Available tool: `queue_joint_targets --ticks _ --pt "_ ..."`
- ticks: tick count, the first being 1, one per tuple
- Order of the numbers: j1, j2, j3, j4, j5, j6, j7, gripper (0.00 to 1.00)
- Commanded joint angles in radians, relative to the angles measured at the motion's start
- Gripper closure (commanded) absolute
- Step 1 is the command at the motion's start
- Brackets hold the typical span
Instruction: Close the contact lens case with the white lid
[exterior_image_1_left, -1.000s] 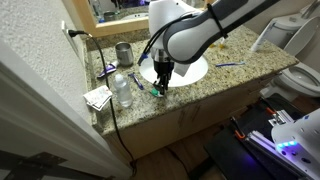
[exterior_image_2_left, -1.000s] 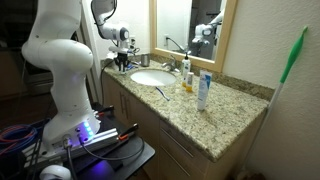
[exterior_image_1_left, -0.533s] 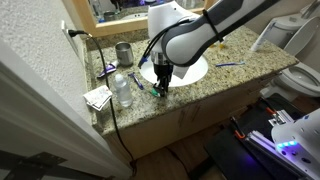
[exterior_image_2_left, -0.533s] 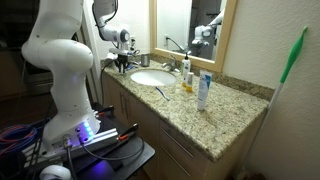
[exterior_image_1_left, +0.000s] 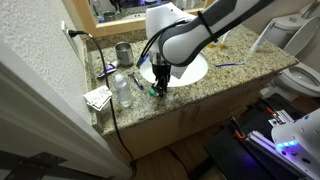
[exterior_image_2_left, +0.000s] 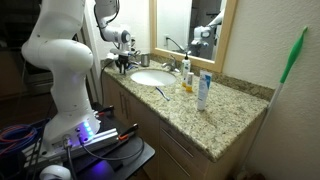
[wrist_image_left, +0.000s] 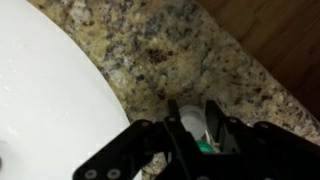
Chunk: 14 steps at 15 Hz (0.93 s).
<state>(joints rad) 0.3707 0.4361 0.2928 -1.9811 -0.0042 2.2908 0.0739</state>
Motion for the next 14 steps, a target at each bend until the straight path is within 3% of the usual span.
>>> queue_joint_targets --ticks 1,9,10,11,12,14 --pt "0.005 0.024 -0.008 0.043 0.003 -0.064 0.008 0.92" --pt "-0.023 0.040 -0.008 0.087 0.050 -0.072 -0.012 0.92" --pt "-0.012 0.020 -0.010 0.062 0.033 -0.065 -0.002 0.68" --pt "-0.013 0.022 -0.012 0.067 0.033 -0.065 -0.002 0.68" --pt "-0.013 0.023 -0.013 0.069 0.034 -0.065 -0.002 0.92" --pt "-0.024 0.032 -0.004 0.073 0.059 -0.078 -0.018 0.92"
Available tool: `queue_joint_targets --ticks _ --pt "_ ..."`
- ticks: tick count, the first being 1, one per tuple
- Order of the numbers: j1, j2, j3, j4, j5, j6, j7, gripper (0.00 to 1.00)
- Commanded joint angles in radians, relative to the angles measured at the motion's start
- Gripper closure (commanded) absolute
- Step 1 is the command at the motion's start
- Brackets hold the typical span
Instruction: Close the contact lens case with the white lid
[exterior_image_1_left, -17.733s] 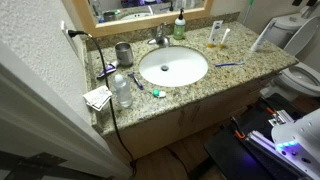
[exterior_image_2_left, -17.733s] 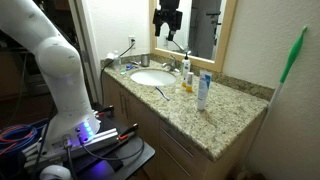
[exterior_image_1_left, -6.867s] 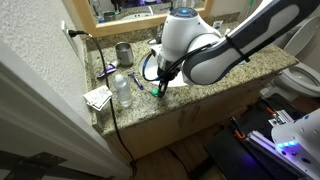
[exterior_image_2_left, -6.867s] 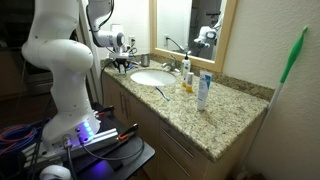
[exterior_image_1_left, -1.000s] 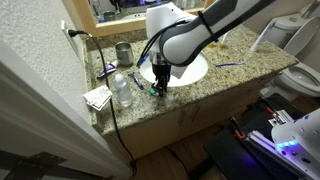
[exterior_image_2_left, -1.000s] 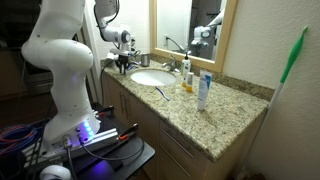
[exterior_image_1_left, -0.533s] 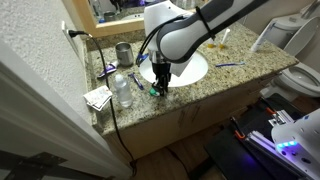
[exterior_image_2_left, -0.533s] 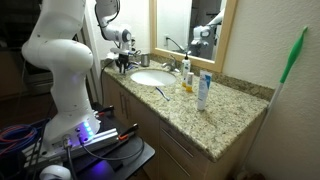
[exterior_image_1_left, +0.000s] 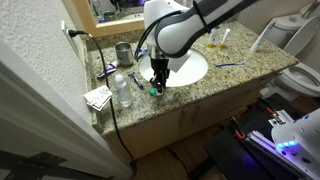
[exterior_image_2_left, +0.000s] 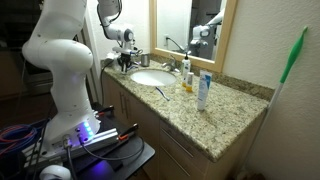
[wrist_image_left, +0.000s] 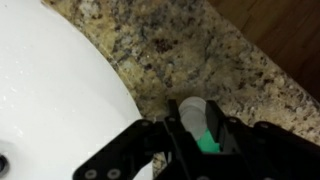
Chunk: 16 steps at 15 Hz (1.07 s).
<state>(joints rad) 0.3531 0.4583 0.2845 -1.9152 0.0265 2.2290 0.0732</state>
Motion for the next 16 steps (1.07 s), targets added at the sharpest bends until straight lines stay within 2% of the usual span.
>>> queue_joint_targets --ticks 1,9,10,12,13,16 --pt "-0.007 0.005 0.004 0.005 0.031 -0.022 -0.016 0.92" --pt "-0.006 0.010 0.007 -0.001 0.047 -0.006 -0.022 0.92" --pt "0.004 0.004 -0.003 0.001 0.026 -0.009 -0.002 0.68" --pt "0.005 0.004 -0.003 0.001 0.026 -0.009 -0.002 0.68" --pt "0.005 0.012 -0.005 0.006 0.025 -0.012 -0.001 0.92" --pt "0.003 0.030 -0.007 0.015 0.028 -0.014 -0.004 0.92"
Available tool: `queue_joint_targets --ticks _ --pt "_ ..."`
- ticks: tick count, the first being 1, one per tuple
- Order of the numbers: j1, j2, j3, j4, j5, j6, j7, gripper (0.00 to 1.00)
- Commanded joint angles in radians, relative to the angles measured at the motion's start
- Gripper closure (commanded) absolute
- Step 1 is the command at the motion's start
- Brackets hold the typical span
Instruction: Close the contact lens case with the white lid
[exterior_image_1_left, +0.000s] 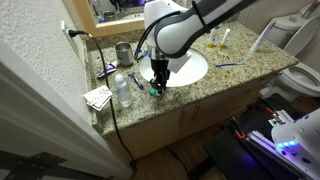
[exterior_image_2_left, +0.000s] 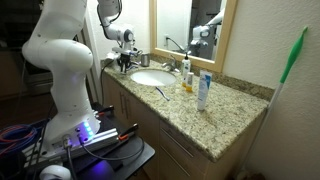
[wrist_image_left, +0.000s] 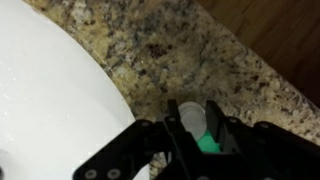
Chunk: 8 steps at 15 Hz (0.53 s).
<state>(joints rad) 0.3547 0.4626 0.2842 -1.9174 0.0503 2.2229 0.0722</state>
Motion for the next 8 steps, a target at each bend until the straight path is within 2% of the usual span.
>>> queue_joint_targets --ticks 1,8 --pt "0.000 0.029 -0.005 0.018 0.007 -0.010 -0.006 0.92" --pt "0.002 0.027 -0.004 0.023 0.006 -0.009 -0.008 0.92"
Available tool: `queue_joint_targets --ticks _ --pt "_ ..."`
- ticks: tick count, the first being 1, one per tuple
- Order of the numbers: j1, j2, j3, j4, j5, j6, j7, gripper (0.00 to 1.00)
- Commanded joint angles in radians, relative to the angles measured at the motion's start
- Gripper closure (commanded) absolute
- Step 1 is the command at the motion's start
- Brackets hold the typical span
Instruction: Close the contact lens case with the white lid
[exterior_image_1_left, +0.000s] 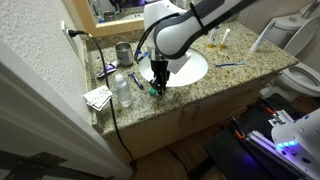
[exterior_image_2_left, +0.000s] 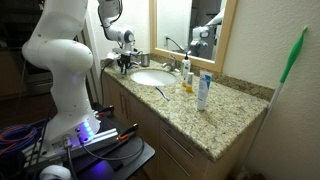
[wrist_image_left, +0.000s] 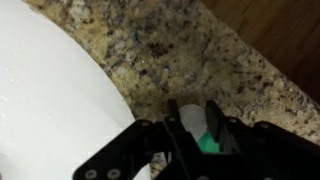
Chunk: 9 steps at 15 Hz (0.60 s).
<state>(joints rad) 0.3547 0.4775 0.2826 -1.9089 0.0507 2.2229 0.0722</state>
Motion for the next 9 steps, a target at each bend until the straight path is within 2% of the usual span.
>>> queue_joint_targets --ticks 1,9 --pt "0.003 0.010 -0.001 0.014 0.005 -0.011 -0.009 0.92" --pt "0.008 0.007 0.001 0.011 0.004 -0.005 -0.009 0.92"
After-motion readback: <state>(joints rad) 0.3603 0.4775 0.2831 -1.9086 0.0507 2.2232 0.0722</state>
